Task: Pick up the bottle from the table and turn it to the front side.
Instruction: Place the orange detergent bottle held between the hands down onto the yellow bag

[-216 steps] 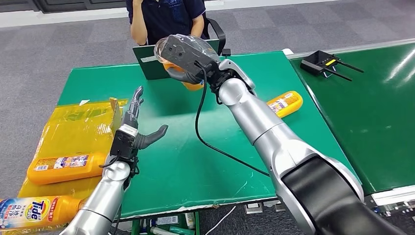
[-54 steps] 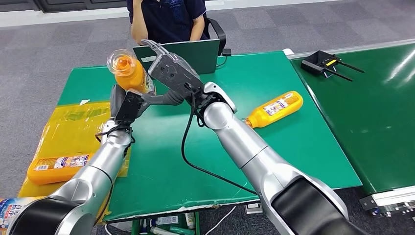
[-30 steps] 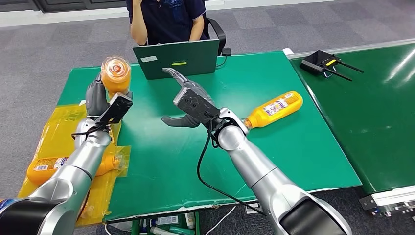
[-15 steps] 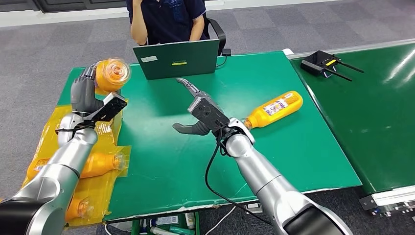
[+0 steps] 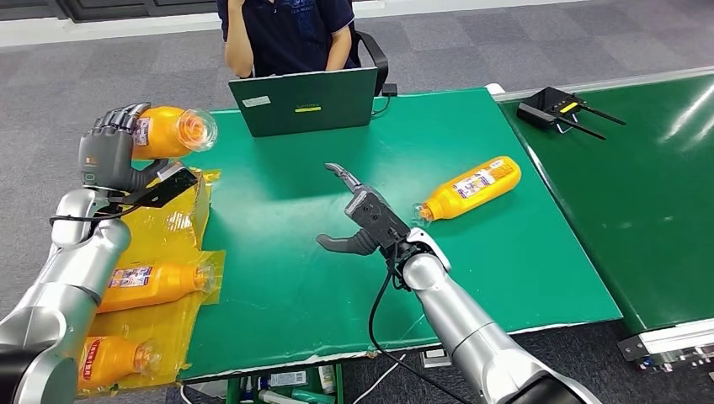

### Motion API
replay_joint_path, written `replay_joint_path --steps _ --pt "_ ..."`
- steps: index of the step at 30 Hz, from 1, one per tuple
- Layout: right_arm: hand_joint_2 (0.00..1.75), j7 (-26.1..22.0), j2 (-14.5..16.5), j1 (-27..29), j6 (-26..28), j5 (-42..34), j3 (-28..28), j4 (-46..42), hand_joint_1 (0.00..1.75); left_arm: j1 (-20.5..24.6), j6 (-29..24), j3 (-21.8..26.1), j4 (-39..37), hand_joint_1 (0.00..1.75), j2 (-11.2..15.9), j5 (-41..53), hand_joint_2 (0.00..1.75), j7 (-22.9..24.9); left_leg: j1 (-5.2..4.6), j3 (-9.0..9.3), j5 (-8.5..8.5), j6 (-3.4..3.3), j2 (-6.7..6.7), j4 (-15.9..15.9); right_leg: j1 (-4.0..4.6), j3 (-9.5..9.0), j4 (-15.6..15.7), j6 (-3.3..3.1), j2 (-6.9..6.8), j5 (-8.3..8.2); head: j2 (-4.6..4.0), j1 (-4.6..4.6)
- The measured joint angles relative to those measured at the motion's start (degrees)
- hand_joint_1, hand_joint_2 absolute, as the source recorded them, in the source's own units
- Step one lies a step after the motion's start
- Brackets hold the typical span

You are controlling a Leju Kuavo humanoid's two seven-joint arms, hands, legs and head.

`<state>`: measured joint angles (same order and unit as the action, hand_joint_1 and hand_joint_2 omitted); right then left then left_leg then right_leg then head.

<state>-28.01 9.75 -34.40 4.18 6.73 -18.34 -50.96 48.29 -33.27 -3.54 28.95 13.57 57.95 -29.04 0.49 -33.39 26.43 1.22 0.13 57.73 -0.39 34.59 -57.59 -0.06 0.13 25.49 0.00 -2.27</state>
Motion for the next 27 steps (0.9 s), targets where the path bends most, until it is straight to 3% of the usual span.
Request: replay_joint_path --steps 15,23,27 --pt "1.75 0.0 -1.1 1.4 0.0 -0.1 0.0 -0.8 0.0 0.2 0.3 -0.1 -0.4 1.75 2.1 4.8 1.75 4.0 0.0 0.0 0.0 0.0 0.0 0.0 -0.01 0.01 0.0 0.0 0.01 0.0 0.0 0.0" --pt "1.75 0.3 -1.5 2.2 0.0 0.3 0.7 -1.7 0.0 1.9 6.4 -2.1 -1.7 1.75 4.2 15.2 1.75 14.1 0.0 0.0 0.0 0.0 0.01 0.0 0.0 0.01 0.0 0.0 0.03 0.0 -0.01 0.0" --pt "1.75 1.0 -1.7 2.9 0.0 1.0 0.9 -2.6 0.0 2.4 9.8 -3.3 -2.6 1.75 5.7 18.6 1.75 16.4 0.0 -0.01 0.0 0.0 0.03 0.0 0.0 0.03 0.0 0.0 0.07 0.0 0.0 0.0"
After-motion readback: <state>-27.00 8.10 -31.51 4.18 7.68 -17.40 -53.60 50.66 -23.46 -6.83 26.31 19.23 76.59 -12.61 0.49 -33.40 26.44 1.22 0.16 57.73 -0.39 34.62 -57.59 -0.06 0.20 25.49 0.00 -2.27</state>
